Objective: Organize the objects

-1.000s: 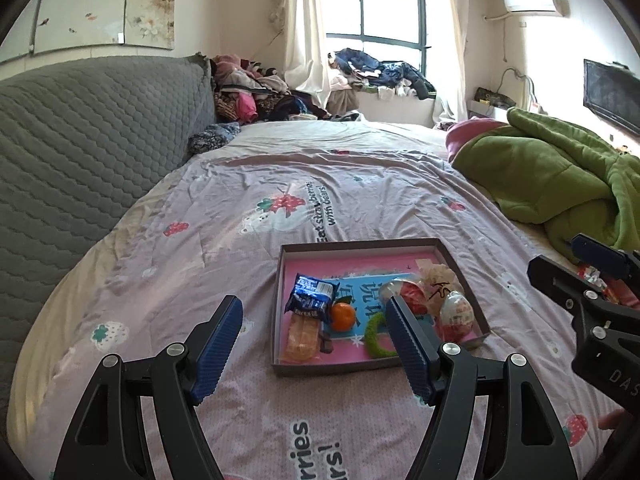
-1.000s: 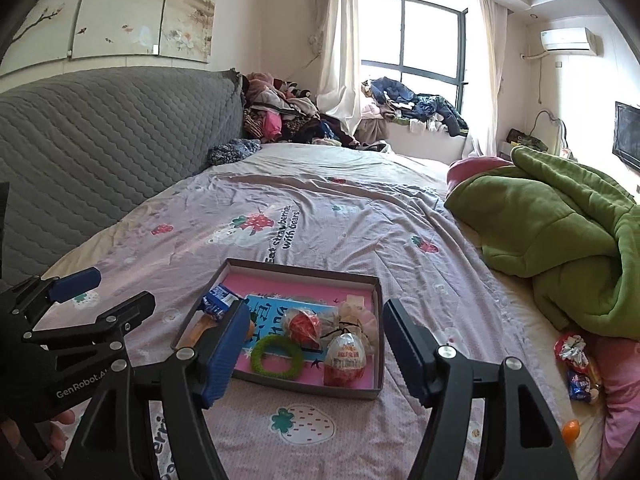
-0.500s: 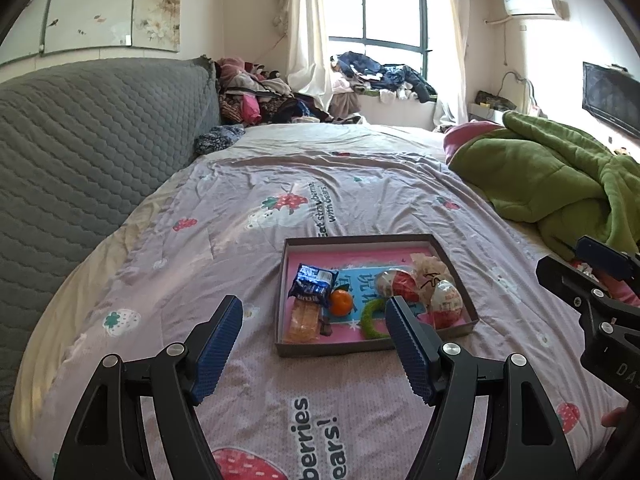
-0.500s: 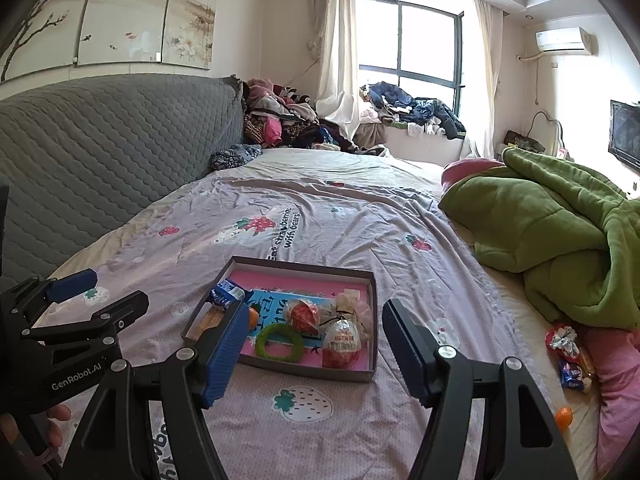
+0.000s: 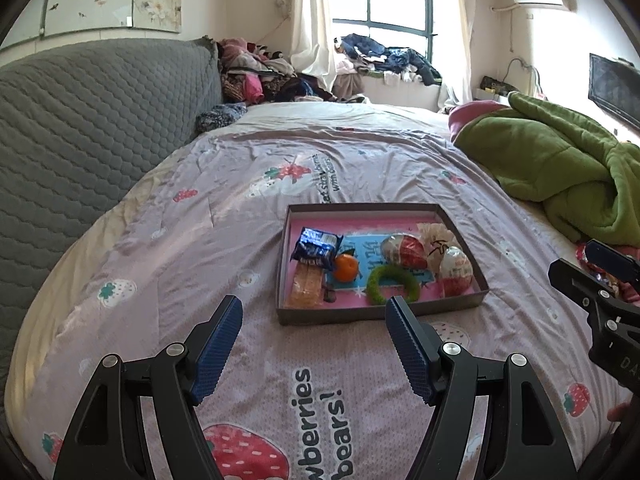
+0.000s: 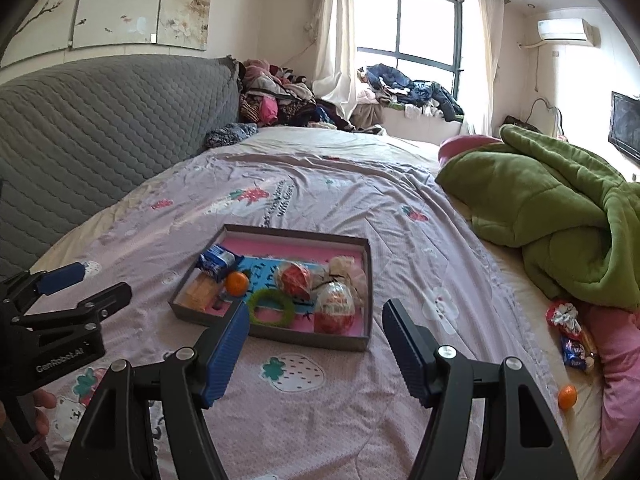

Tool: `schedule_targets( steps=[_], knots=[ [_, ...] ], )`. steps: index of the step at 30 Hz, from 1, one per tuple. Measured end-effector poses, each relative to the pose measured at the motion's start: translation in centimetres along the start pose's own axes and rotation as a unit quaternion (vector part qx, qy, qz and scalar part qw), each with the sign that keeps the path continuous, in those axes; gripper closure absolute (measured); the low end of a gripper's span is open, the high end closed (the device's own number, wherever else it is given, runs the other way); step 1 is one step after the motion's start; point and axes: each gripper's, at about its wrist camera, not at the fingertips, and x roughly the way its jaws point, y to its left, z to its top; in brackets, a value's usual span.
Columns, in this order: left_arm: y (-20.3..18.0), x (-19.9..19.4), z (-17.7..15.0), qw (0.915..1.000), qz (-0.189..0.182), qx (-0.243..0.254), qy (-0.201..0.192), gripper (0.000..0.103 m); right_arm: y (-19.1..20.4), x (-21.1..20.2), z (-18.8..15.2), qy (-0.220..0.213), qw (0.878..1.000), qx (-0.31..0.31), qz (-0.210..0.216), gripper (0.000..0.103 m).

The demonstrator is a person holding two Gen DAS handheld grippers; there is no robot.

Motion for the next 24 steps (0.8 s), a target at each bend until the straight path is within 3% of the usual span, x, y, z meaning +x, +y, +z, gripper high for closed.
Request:
schedule_targets(
  steps=[24],
  knots=[
    [-0.6,3.3,-3.0,0.9992,-0.003,0.005,0.041,0.028,-1.3,2.5,-2.7,0.034,0.999,0.007,0.002,0.035]
  ],
)
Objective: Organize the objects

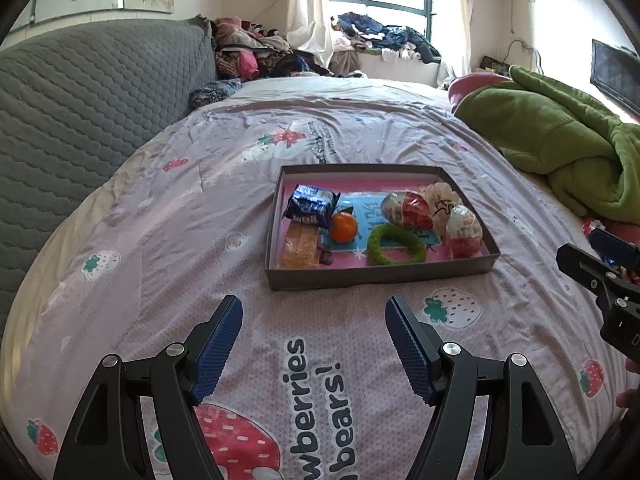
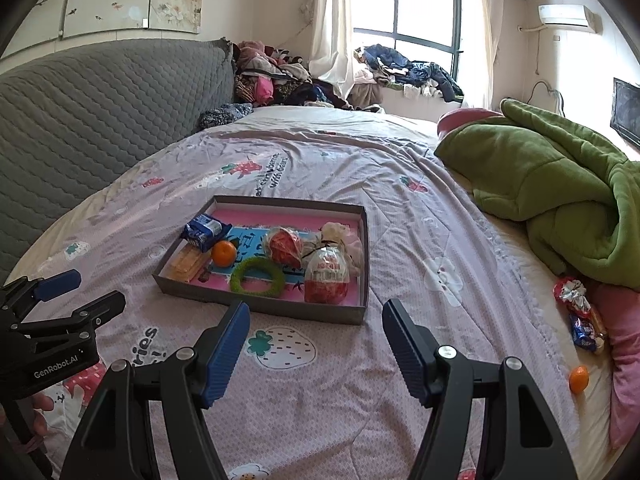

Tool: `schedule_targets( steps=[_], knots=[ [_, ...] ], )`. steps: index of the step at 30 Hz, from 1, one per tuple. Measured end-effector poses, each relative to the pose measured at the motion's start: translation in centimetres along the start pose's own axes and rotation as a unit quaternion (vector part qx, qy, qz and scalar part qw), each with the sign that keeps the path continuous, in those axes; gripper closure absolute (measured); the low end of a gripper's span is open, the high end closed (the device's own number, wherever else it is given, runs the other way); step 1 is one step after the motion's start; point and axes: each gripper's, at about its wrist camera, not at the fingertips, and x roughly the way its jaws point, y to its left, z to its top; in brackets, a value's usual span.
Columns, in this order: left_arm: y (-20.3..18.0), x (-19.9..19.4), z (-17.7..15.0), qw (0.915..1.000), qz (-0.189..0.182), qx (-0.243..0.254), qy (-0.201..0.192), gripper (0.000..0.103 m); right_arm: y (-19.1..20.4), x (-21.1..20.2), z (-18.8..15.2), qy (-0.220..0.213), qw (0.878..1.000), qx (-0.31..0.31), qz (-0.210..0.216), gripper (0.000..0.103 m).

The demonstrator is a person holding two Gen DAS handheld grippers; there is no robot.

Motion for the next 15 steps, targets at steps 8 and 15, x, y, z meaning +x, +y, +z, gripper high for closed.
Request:
schedule_targets(
  steps=[8,15],
  knots=[
    [0.1,1.5,-1.2,0.9999,0.000,0.003,0.011,0.028,0.0,1.2,-1.2,0.012,1.000,-0.001,-0.002,0.035],
    [0.5,3.0,-2.4,0.9997,0.006,0.010,0.020,0.028,-0.1,2.4,-2.6,0.024,1.000,-0.001,-0.006,0.035]
  ],
)
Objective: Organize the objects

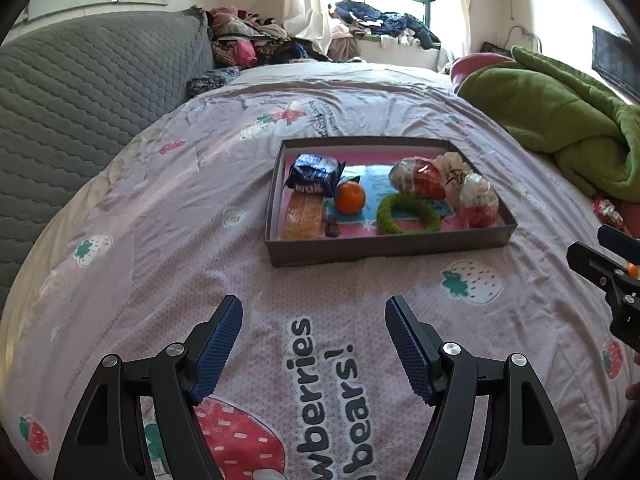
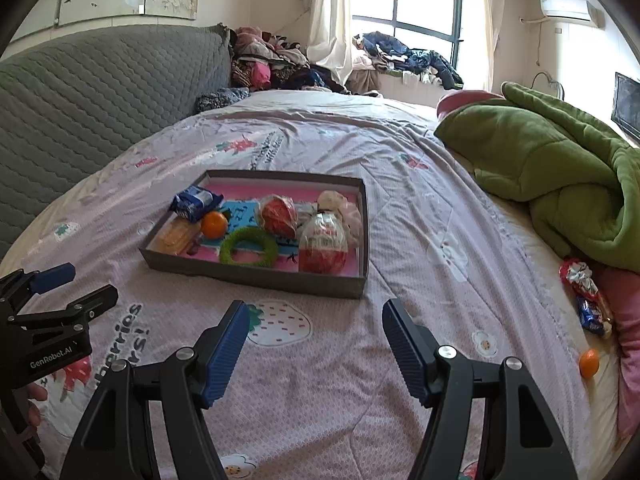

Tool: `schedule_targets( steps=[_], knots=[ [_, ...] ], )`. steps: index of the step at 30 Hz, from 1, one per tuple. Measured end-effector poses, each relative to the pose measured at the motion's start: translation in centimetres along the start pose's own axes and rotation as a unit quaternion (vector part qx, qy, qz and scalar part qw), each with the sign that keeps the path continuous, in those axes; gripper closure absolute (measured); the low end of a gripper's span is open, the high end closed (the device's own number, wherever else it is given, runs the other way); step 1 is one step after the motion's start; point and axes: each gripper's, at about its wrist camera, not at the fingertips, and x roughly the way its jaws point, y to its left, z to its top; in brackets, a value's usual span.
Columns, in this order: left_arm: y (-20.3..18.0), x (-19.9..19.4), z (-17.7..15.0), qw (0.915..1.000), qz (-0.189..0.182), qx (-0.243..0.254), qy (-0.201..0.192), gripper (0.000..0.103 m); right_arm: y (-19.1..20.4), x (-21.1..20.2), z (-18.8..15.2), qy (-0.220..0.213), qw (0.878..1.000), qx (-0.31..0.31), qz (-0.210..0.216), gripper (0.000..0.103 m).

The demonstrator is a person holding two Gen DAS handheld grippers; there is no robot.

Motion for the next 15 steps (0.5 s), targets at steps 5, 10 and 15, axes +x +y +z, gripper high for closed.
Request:
schedule_targets(
  steps=[5,10,15],
  knots=[
    [0.3,0.9,-0.6,1.0000,0.001,-0.002,0.004,0.028,-0.3,0.9,-0.8,0.007,1.000,0.004,-0.001,0.035],
    [0.5,1.7,-1.3,0.9999,-0.001,-0.003,0.010,0.028,-0.2,1.5,-1.6,0.011,1.000,0.002,-0.005,0.035],
    [0.4,2.2,-2.1,0.9999,-0.010,-0.002,0.013,0.028,-0.5,2.1,-2.6,0.014,1.000,0.007,-0.004,0.035]
  ],
)
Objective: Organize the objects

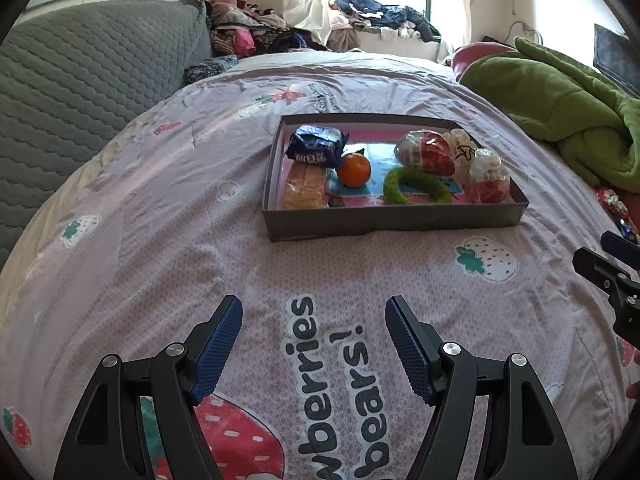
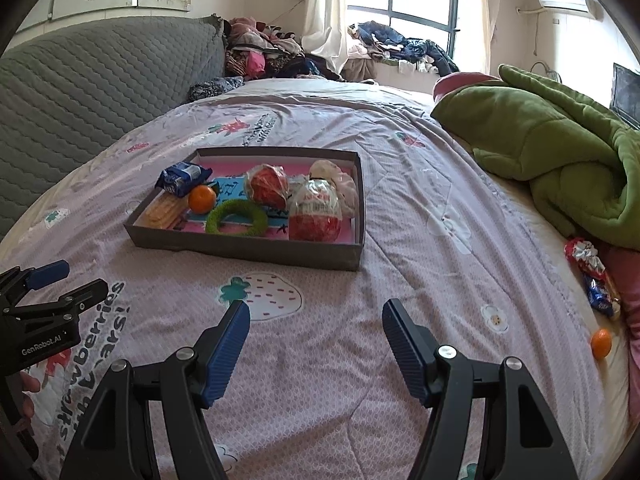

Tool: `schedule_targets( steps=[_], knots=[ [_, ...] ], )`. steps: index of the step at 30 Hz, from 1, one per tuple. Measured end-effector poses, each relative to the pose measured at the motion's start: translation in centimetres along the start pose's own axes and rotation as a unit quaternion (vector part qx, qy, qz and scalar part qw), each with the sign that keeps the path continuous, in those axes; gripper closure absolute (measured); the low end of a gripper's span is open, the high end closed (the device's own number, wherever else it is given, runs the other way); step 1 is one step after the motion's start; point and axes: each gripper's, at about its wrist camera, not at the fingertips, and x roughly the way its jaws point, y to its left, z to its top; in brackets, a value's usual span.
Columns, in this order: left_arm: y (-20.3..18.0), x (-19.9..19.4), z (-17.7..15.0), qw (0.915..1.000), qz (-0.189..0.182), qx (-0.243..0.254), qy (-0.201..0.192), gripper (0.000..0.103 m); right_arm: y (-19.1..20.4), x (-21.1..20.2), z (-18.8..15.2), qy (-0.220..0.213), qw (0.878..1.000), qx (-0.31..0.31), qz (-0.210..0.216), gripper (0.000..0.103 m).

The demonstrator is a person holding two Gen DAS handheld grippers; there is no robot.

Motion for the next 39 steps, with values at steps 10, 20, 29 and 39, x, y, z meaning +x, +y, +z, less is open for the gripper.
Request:
schedule_targets(
  steps=[10,20,29,39],
  knots=[
    [0.3,0.5,-1.6,1.0000,-0.004,-0.002,0.005,0.028,-0.5,0.3,-1.3,-0.005,1.000,0.002,0.006,0.035],
    [1.0,1.3,-2.8,0.9999,-0.002,-0.008,0.011,0.028,-1.2,1.2,-3.1,0.004,1.000,0.015,0.010,0.035],
    [0.8,2.1,-3.4,0.9999,-0.004,-0.002,0.014,0.028,-1.0,1.4,-3.8,0.004,1.000,0.002,0.002,0.035],
    [0.9,2.7,-3.7,0.9997,-0.007,-0.010,0.020,0.028,-1.2,2.1,-4.4,0.014,1.000,0.005,-0.005,0.035]
  ],
)
